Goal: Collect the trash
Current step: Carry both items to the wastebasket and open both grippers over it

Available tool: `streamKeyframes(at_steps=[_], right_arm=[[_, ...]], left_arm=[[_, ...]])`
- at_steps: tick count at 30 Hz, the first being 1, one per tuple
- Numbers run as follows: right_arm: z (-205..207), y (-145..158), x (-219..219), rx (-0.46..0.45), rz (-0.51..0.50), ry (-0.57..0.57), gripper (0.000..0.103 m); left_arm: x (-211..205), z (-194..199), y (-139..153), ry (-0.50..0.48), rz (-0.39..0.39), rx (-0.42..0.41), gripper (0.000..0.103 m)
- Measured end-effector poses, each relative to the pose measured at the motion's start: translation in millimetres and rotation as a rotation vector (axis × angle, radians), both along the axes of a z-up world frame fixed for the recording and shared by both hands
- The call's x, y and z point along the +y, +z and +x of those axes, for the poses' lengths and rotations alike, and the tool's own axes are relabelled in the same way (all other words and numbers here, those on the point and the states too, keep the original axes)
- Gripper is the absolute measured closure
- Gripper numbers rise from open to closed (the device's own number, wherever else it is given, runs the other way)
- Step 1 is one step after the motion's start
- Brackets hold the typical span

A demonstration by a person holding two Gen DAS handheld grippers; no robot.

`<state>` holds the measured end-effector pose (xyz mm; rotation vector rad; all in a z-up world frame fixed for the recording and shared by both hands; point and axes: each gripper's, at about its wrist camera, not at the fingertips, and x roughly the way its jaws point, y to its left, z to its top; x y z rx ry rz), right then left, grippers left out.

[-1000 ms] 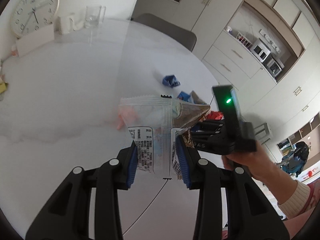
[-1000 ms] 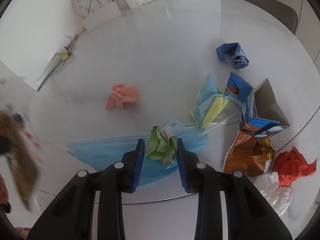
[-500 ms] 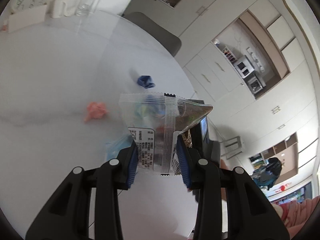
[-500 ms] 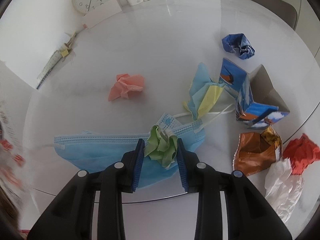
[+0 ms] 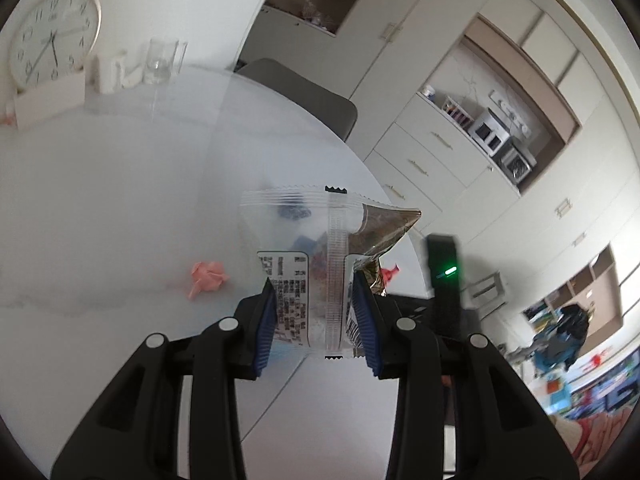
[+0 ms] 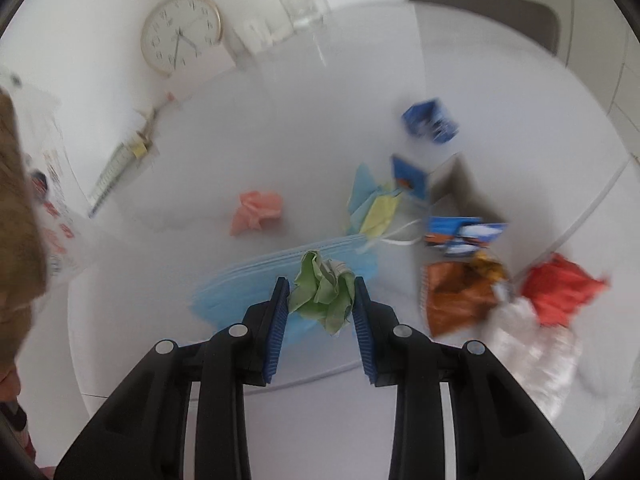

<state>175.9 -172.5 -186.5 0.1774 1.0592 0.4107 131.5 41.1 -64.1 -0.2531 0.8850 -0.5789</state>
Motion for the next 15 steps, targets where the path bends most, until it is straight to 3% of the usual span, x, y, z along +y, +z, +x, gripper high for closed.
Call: streamKeyframes(at_steps=[4, 7, 15], right_arm=[[-55.7, 32.8, -33.5, -0.059, -0.03, -0.04, 0.071], [-106.3, 49.0, -61.8, -0.07, -0.065, -0.082, 0.071], [-254.0, 50.3, -142.0, 0.019, -0.16, -0.272, 0.071]], left_arm=[[-13.4, -32.5, 14.1, -0.049, 0.051, -0.021, 0.067], [-45.3, -60.6, 17.0, -0.122, 0.119, -0.038, 0.067], [-181.5, -148.5, -32.5, -0.488, 0.269, 0.014, 0.067]])
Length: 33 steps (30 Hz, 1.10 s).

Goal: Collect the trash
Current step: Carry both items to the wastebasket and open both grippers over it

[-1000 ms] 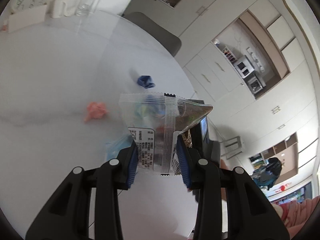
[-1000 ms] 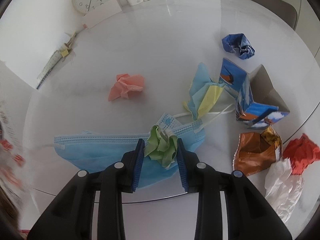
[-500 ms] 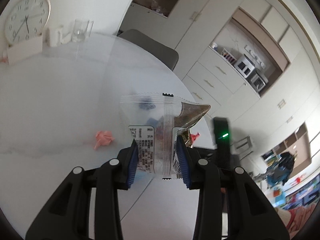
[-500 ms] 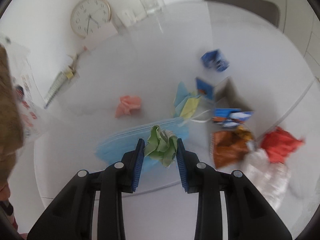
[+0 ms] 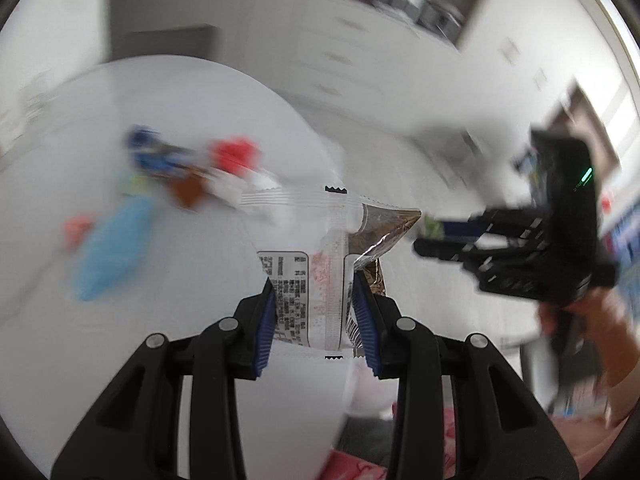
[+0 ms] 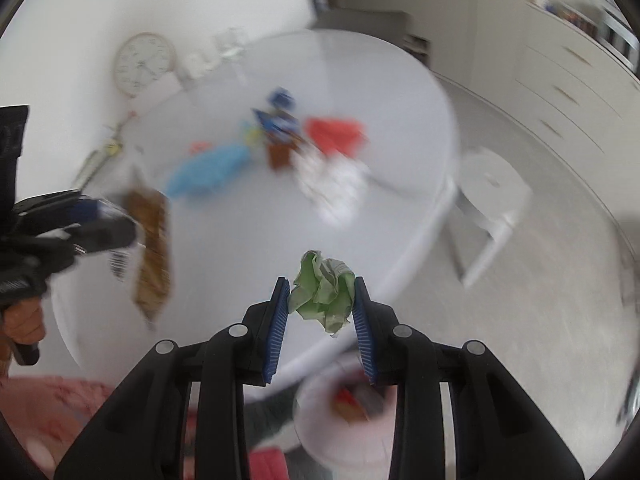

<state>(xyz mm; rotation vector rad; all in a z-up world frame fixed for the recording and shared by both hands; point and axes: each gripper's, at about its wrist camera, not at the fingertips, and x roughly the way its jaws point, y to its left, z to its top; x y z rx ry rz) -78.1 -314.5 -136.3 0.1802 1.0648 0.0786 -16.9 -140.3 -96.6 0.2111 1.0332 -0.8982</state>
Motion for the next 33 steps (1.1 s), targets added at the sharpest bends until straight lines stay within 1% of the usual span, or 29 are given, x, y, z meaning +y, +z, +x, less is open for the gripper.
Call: streamKeyframes(at_steps=[2, 3, 4, 5, 6, 7, 8, 10, 12, 16, 21, 27, 33], right_arm=[[-33.8, -5.9, -22.5, 0.031, -0.008, -0.069, 0.071], [-52.1, -10.0, -34.4, 0.046, 0.002, -0.107, 0.071], [-61.9, -12.4, -40.7, 0.054, 0.009, -0.129, 0.071], [-72.6, -16.1, -48.2, 0.065, 0.016, -0.155, 0.071], [-83.0, -19.7, -54.1, 0.072, 0.02, -0.174, 0.071], [-95.2, -24.9, -61.8, 0.083, 0.028, -0.199, 0.071], [-102.9, -28.7, -65.2, 0.088, 0.038, -0.213, 0.071], [-112.1, -34.6, -70.0, 0.093, 0.061, -0.234, 0.071], [-117.9, -41.1, -73.7, 0.097, 0.077, -0.242, 0.071], [-119.1, -44.9, -71.6, 0.099, 0.094, -0.23, 0.071], [-113.9, -48.3, -64.3, 0.106, 0.094, -0.191, 0.071], [-101.7, -54.3, -50.4, 0.119, 0.091, -0.138, 0.071], [-94.8, -60.0, -38.4, 0.139, 0.076, -0.1, 0.071]], left_arm=[[-32.9, -21.5, -19.4, -0.097, 0.043, 0.041, 0.067], [-49.1, -33.7, -29.3, -0.151, 0.065, 0.063, 0.066], [-58.3, -41.8, -35.6, -0.186, 0.08, 0.078, 0.063], [-72.8, -53.4, -44.1, -0.233, 0.112, 0.09, 0.053], [-83.6, -62.5, -50.4, -0.26, 0.147, 0.097, 0.036], [-90.5, -68.5, -54.8, -0.275, 0.171, 0.102, 0.03], [-97.5, -75.2, -57.4, -0.286, 0.195, 0.096, 0.023], [-103.9, -83.0, -55.4, -0.295, 0.215, 0.076, 0.02], [-105.6, -87.1, -51.7, -0.277, 0.227, 0.052, 0.011], [-94.8, -82.0, -38.8, -0.207, 0.223, 0.03, 0.01], [-75.0, -63.9, -20.0, -0.093, 0.21, 0.004, 0.009], [-56.9, -54.9, -5.6, -0.021, 0.203, -0.025, 0.009], [-46.5, -51.2, 0.3, 0.022, 0.187, -0.03, 0.009]])
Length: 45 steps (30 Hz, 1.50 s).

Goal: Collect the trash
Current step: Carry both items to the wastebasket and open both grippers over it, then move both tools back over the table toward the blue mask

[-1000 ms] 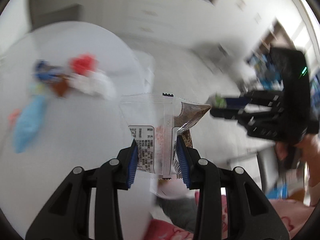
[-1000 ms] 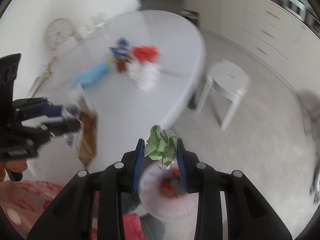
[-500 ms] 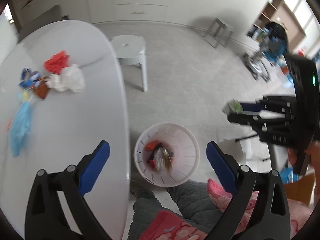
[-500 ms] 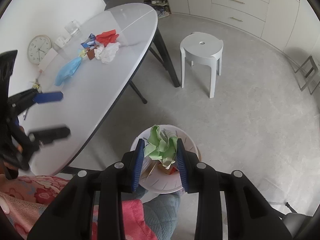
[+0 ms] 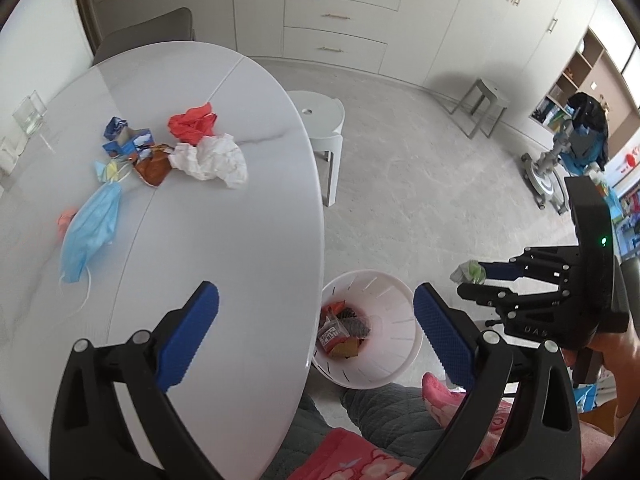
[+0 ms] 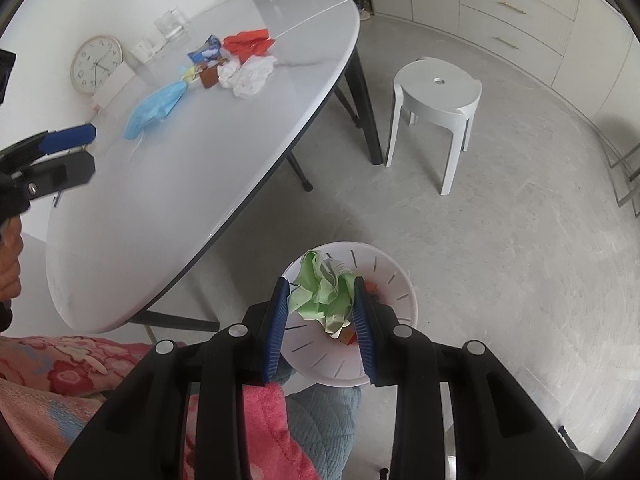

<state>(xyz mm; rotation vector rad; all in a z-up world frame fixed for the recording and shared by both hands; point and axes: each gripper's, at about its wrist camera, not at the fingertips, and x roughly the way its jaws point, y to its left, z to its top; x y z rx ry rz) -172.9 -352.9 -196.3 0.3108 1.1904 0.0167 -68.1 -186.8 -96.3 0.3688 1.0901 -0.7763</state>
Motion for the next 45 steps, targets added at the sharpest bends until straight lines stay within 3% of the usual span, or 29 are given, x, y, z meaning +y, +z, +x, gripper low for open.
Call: streamKeyframes(at_steps=[3, 4, 5, 7, 9, 13, 21, 31, 39, 45], right_arm=[[2.6, -6.7, 5.9, 0.021, -0.008, 0.016, 0.069], [4.1, -11.2, 9.1, 0.038, -0.017, 0.025, 0.064], [6.0, -16.8, 11.9, 0.061, -0.02, 0.038, 0.056], [9.5, -25.6, 17.5, 0.092, -0.043, 0.048, 0.024], [12.2, -28.3, 20.5, 0.098, -0.08, 0.039, 0.011], [20.2, -15.1, 16.0, 0.069, -0.077, -0.007, 0.005], [47.3, 30.1, 8.5, -0.035, -0.1, -0.068, 0.003], [96.9, 62.7, 32.7, -0.116, -0.105, -0.001, 0.003], [150.7, 70.5, 68.9, -0.15, -0.093, 0.086, 0.003], [201.8, 74.5, 95.2, -0.169, -0.091, 0.163, 0.003]], left_arm=[[3.7, 1.7, 0.7, 0.008, 0.0, -0.007, 0.009], [4.3, 2.7, 0.3, 0.009, 0.001, -0.01, 0.009], [5.5, 3.5, 0.2, 0.014, 0.005, -0.016, 0.009], [7.6, 3.9, 1.0, 0.019, 0.009, -0.023, 0.009], [10.0, 6.6, 0.8, 0.028, 0.012, -0.026, 0.009], [15.3, 10.0, 4.3, 0.051, 0.017, -0.052, 0.009], [26.0, 21.8, 12.0, 0.096, 0.013, -0.087, 0.009], [50.0, 43.9, 9.7, 0.163, 0.007, -0.11, 0.009], [112.5, 98.9, -4.8, 0.325, 0.058, -0.181, 0.009], [172.4, 161.0, -16.1, 0.469, 0.064, -0.145, 0.009]])
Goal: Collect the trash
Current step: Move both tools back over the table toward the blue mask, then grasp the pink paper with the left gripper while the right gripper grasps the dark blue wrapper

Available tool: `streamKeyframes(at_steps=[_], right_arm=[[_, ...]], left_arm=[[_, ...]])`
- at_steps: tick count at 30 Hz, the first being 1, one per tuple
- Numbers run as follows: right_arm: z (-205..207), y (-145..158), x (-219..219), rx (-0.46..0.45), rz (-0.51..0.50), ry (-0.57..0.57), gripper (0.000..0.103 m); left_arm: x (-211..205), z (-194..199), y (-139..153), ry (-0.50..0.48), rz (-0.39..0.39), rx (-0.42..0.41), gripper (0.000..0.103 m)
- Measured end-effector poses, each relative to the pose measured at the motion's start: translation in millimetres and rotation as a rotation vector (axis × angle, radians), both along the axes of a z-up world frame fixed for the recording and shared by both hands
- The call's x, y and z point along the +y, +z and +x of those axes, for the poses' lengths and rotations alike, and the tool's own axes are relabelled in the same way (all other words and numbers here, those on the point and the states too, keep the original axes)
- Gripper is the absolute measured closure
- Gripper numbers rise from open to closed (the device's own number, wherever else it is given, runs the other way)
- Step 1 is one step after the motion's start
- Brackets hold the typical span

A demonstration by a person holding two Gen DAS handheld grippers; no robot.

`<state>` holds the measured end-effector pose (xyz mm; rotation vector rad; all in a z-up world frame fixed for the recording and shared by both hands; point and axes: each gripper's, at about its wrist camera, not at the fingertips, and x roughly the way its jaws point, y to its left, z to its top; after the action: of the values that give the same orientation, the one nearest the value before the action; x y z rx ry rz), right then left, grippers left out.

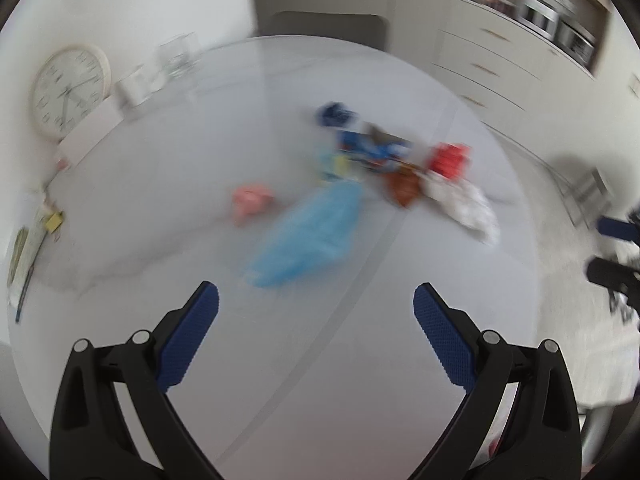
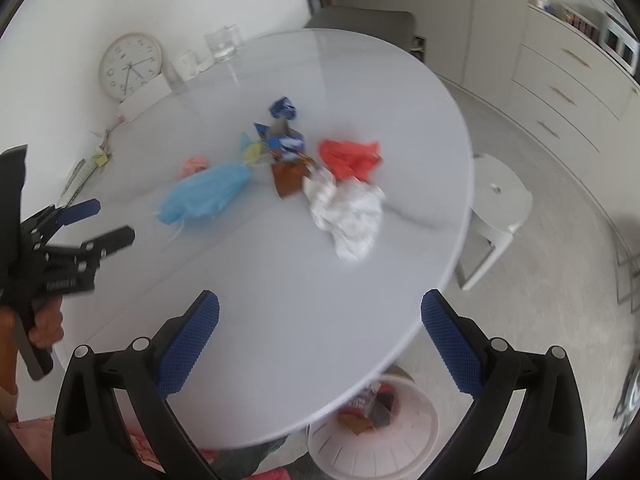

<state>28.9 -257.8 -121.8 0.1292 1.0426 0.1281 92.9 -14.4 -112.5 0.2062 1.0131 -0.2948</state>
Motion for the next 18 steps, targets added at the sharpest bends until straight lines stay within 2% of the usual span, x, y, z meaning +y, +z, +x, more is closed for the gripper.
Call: streamKeyframes(at_steps=[5, 10, 12, 18], right_arm=[[54.7, 1.0, 15.8, -0.015, -0.022, 0.049, 0.003], [104.4, -5.1, 19.7, -0.007, -0.019, 0.07, 0.003], [125.4, -9.3, 19.2, 0.0, -0.022, 0.075, 0.003], [171.3, -17.8, 15.7, 0.005, -0.003, 0.079, 0.003]], left_arm=[[35.7, 59.6, -11.2, 0.08, -0.05, 0.023, 0.009], [50.1, 111.7, -33.0, 0.118, -0.103, 0.084, 0.013], [49.4, 131.9, -44.0, 0.114, -0.113, 0.108, 0.02], [24.9, 157.5, -70.8, 0.03, -0.067, 0.131, 0.022]])
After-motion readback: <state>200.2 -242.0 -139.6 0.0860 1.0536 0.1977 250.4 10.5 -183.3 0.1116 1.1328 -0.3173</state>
